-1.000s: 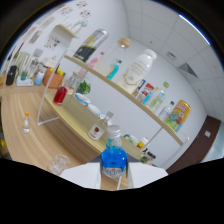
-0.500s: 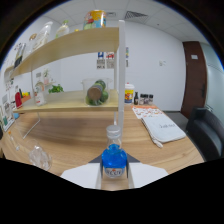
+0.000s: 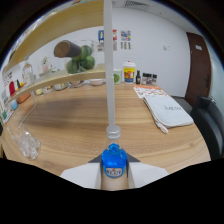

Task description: Make me a cup of Mount Fuji.

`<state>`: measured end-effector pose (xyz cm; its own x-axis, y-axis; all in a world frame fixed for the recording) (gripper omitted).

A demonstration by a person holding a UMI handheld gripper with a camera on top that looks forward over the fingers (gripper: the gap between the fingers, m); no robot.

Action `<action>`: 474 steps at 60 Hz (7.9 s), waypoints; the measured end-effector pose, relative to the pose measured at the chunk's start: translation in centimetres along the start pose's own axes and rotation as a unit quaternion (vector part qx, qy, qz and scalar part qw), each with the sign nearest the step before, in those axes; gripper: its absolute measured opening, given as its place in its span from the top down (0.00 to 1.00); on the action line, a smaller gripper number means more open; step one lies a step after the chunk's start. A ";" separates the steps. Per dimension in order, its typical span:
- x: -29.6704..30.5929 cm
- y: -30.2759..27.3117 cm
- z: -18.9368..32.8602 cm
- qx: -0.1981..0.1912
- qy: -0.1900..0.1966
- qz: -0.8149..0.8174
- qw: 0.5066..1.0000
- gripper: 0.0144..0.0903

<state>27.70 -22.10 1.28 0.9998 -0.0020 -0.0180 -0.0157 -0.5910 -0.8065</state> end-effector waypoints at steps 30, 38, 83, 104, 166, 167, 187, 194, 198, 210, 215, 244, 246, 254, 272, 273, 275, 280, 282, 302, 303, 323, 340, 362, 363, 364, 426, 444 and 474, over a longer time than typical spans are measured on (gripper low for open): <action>0.3 -1.8 -4.9 0.021 0.063 0.029 0.997 0.05; -2.2 -4.8 -9.2 0.059 0.080 0.044 0.994 0.06; -31.1 -21.0 -18.0 0.169 0.011 -0.010 0.985 0.05; -36.6 -34.6 -20.8 0.243 -0.018 -0.016 0.970 0.05; -36.2 -38.0 -20.3 0.250 -0.046 -0.007 0.967 0.69; -36.1 -37.6 -20.5 0.251 -0.044 -0.007 0.967 0.69; -36.3 -20.7 -15.6 0.167 -0.033 0.007 0.985 0.69; -35.9 -15.3 -12.2 0.139 -0.025 0.024 0.990 0.69; -35.7 -13.2 -10.6 0.135 -0.026 0.044 0.990 0.69; -35.8 -10.1 -7.7 0.133 -0.081 0.200 0.967 0.69; -35.7 -10.0 -7.3 0.133 -0.112 0.299 0.938 0.69; -35.5 -10.7 -6.1 0.092 -0.262 0.698 0.660 0.70; -35.6 -10.7 -5.9 0.090 -0.272 0.710 0.643 0.70; -35.4 -10.5 -5.8 0.078 -0.288 0.742 0.600 0.70; -35.3 -11.4 -7.4 0.103 -0.246 0.632 0.727 0.69; -35.2 -11.8 -8.0 0.108 -0.243 0.614 0.743 0.69; -35.2 -12.5 -8.7 0.125 -0.230 0.570 0.779 0.69; -35.0 -14.4 -10.3 0.170 -0.187 0.448 0.858 0.69; -35.0 -15.1 -10.8 0.187 -0.166 0.395 0.884 0.69; -36.6 -9.8 -4.5 0.145 -0.028 0.073 0.986 0.69; -36.6 -9.3 -4.1 0.139 -0.025 0.069 0.988 0.70; -38.1 -4.8 -0.5 0.090 -0.031 -0.012 0.995 0.68; -38.1 -3.0 -0.4 0.078 -0.042 -0.010 0.996 0.64; -38.2 -3.3 -4.5 0.069 -0.054 0.011 0.996 0.05; -38.2 -3.6 -4.9 0.071 -0.055 0.013 0.996 0.06; -38.2 -4.0 -5.5 0.074 -0.054 0.014 0.996 0.06; -26.0 -36.2 -21.3 0.241 0.025 0.029 0.970 0.07; -25.9 -37.2 -11.9 0.204 0.018 0.031 0.978 0.32; -24.5 -38.4 -17.9 0.248 0.018 0.029 0.968 0.55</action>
<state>3.95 -13.76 43.27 0.9966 -0.0573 -0.0589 -0.0659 -0.1289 -0.9895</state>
